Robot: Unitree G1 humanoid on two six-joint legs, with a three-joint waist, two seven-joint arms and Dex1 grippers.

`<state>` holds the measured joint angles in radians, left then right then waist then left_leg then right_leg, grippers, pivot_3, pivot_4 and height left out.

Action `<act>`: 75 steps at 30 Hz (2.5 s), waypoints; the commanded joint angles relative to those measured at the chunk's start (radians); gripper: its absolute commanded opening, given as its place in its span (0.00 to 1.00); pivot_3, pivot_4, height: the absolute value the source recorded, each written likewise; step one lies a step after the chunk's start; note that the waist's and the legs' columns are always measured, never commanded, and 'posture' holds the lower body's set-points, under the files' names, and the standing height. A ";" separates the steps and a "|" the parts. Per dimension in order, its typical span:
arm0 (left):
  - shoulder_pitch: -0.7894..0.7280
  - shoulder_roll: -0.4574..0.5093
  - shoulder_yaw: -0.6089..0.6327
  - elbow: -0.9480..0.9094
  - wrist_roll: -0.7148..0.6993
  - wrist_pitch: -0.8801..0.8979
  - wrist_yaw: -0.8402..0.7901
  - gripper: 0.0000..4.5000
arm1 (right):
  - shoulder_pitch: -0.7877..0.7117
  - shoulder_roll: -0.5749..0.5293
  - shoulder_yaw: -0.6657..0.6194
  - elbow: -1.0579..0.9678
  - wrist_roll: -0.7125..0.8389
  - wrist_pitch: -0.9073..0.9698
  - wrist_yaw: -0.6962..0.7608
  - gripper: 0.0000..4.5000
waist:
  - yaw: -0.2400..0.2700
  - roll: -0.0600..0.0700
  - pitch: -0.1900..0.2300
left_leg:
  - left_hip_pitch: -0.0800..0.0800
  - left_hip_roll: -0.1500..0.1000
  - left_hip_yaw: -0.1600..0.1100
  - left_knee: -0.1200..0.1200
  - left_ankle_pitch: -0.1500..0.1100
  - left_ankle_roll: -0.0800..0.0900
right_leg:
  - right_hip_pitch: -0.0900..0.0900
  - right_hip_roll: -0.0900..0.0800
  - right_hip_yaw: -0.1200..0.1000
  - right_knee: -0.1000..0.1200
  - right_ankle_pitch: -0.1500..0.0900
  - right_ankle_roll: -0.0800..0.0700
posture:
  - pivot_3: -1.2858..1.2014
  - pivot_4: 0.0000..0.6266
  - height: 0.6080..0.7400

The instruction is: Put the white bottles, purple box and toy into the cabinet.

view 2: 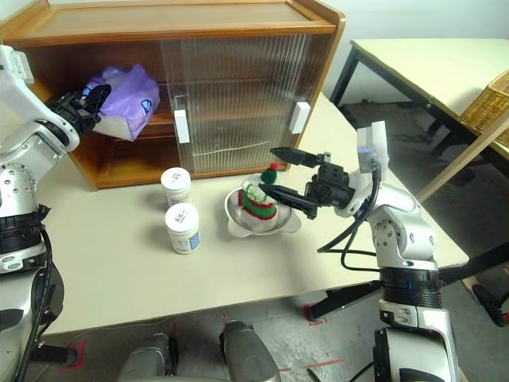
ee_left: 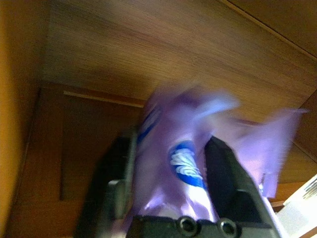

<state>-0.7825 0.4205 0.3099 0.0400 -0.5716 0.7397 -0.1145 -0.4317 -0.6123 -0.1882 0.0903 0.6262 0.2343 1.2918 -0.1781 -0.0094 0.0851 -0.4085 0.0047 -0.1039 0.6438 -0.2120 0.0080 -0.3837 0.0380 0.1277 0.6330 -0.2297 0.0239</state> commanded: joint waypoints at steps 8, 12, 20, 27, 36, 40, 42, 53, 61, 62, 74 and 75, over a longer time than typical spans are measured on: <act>0.007 -0.005 0.012 -0.051 -0.002 -0.029 -0.024 0.99 | -0.001 -0.012 -0.009 0.001 0.007 -0.013 0.012 1.00 | -0.001 0.000 0.000 | -0.003 -0.002 0.001 -0.001 -0.001 0.001 | -0.002 0.001 0.000 -0.001 0.004 -0.008 | 0.40 0.15 1.00; 0.054 0.021 -0.012 -0.145 -0.046 -0.068 -0.170 0.99 | -0.004 -0.013 -0.009 0.003 0.005 -0.012 0.013 1.00 | -0.001 0.000 0.000 | -0.003 -0.002 0.001 0.000 -0.001 0.001 | -0.002 0.001 0.000 -0.001 0.004 -0.008 | 0.40 0.14 1.00; 0.150 0.115 0.014 -0.269 -0.090 -0.042 -0.275 0.99 | -0.002 -0.022 -0.011 0.008 0.007 -0.010 0.021 1.00 | -0.005 0.000 0.000 | -0.003 -0.001 0.001 0.000 -0.001 0.001 | -0.002 0.001 -0.001 -0.001 0.005 -0.009 | 0.40 0.14 1.00; 0.236 0.178 0.072 -0.380 -0.164 -0.064 -0.354 0.95 | -0.009 -0.023 -0.003 0.013 0.006 -0.008 0.024 1.00 | -0.005 0.000 0.000 | -0.003 0.002 0.000 0.000 -0.001 0.001 | -0.003 0.000 -0.001 -0.001 0.005 -0.009 | 0.41 0.14 1.00; 0.391 0.225 0.053 -0.437 -0.227 -0.028 -0.441 0.30 | -0.018 -0.021 0.005 0.019 0.003 -0.005 0.028 1.00 | -0.004 0.001 0.000 | -0.003 0.006 -0.001 0.000 -0.001 0.000 | -0.004 0.000 -0.001 0.000 0.006 -0.010 | 0.41 0.16 1.00; 0.409 0.252 0.024 -0.405 -0.176 -0.029 -0.428 0.00 | -0.015 -0.020 0.004 0.013 0.006 -0.001 0.026 1.00 | -0.004 0.001 0.000 | -0.003 0.008 -0.001 0.000 -0.001 0.000 | -0.005 -0.001 -0.001 0.000 0.007 -0.012 | 0.41 0.16 1.00; 0.404 0.266 -0.016 -0.376 -0.109 -0.051 -0.416 0.00 | -0.012 -0.021 0.002 0.008 0.009 0.003 0.025 1.00 | -0.005 0.001 -0.001 | -0.004 0.008 -0.001 0.000 -0.001 -0.001 | -0.006 -0.001 -0.001 0.000 0.007 -0.012 | 0.41 0.16 1.00; 0.277 0.166 -0.150 -0.242 0.042 -0.122 -0.375 0.00 | 0.001 -0.023 -0.007 -0.009 0.012 0.004 0.010 1.00 | -0.006 0.001 -0.001 | -0.009 0.008 0.000 0.000 -0.002 -0.001 | -0.011 -0.001 0.000 0.000 0.007 -0.013 | 0.40 0.16 1.00; 0.170 0.149 -0.178 -0.068 0.172 -0.210 -0.353 0.00 | 0.017 -0.030 -0.014 -0.026 0.016 0.005 -0.001 1.00 | -0.015 0.001 -0.001 | -0.009 0.008 -0.001 0.001 -0.002 -0.001 | -0.010 0.000 0.000 0.000 0.008 -0.011 | 0.39 0.15 1.00; 0.157 0.143 -0.179 -0.052 0.185 -0.218 -0.344 0.00 | 0.018 -0.030 -0.015 -0.027 0.017 0.006 -0.003 1.00 | -0.016 0.001 -0.001 | -0.009 0.008 0.000 0.001 -0.002 -0.001 | -0.010 0.000 0.000 0.000 0.008 -0.011 | 0.39 0.15 1.00; 0.020 0.076 -0.211 0.183 0.327 -0.353 -0.299 0.00 | 0.018 -0.021 -0.008 -0.034 0.015 0.004 -0.015 1.00 | -0.024 0.001 -0.001 | -0.010 0.006 -0.001 0.001 -0.001 0.001 | -0.009 0.000 0.000 -0.001 0.007 -0.006 | 0.39 0.15 1.00; 0.016 0.073 -0.212 0.195 0.332 -0.363 -0.301 0.00 | 0.018 -0.021 -0.008 -0.034 0.015 0.003 -0.016 1.00 | -0.026 0.001 -0.001 | -0.010 0.006 -0.001 0.001 -0.001 0.001 | -0.009 0.000 0.000 -0.001 0.007 -0.005 | 0.39 0.15 1.00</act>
<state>-0.7574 0.4965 0.1047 0.2003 -0.2647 0.4008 -0.4165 -0.4166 -0.6331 -0.1900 0.0752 0.6308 0.2376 1.2771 -0.2041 -0.0082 0.0843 -0.4182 0.0099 -0.1045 0.6445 -0.2125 0.0092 -0.3931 0.0381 0.1279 0.6321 -0.2227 0.0191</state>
